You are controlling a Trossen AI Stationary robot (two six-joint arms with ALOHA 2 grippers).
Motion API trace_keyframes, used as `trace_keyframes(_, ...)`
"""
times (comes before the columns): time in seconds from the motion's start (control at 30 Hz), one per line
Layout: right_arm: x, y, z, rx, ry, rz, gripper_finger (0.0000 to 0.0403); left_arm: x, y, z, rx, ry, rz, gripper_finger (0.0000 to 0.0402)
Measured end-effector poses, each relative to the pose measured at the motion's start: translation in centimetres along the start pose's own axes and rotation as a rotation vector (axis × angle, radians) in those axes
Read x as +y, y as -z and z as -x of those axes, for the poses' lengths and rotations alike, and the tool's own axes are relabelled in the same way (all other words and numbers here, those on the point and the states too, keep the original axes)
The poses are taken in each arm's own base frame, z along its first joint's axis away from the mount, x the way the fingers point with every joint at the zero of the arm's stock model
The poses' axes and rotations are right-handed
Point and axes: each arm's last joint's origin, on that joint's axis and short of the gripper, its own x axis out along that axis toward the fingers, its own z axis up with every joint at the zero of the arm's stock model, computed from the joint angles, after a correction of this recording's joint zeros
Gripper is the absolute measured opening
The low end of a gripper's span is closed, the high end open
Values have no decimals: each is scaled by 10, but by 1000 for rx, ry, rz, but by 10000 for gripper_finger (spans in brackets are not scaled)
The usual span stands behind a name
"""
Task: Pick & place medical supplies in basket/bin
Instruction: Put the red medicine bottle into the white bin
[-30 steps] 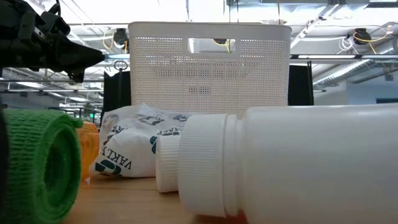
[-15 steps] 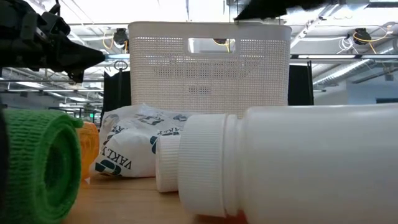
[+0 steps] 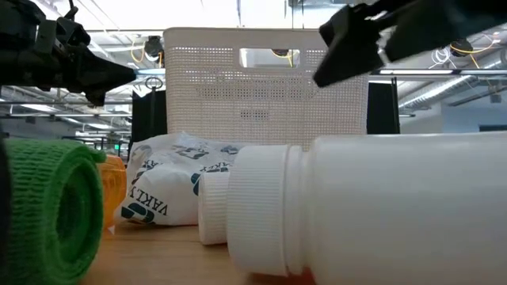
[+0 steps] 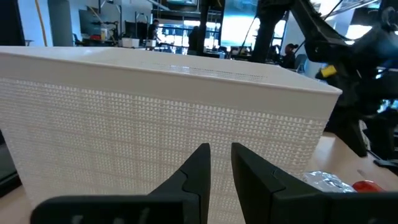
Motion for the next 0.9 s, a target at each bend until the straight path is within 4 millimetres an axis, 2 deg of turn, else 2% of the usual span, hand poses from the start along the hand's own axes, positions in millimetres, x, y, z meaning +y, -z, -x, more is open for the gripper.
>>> trace_keyframes(0.2,10,11,-15,28,-16,64,252,0,0,0,0,-7,0,67)
trace_keyframes(0.57,16,6,-15,-26,-78,35,247,0,0,0,1,-7,0,67)
trace_keyframes(0.8,17,24,-40,20,-26,45,247,0,0,0,2,-7,0,67)
trace_keyframes(0.9,16,27,-45,20,-17,46,247,0,1,0,8,-8,1,67)
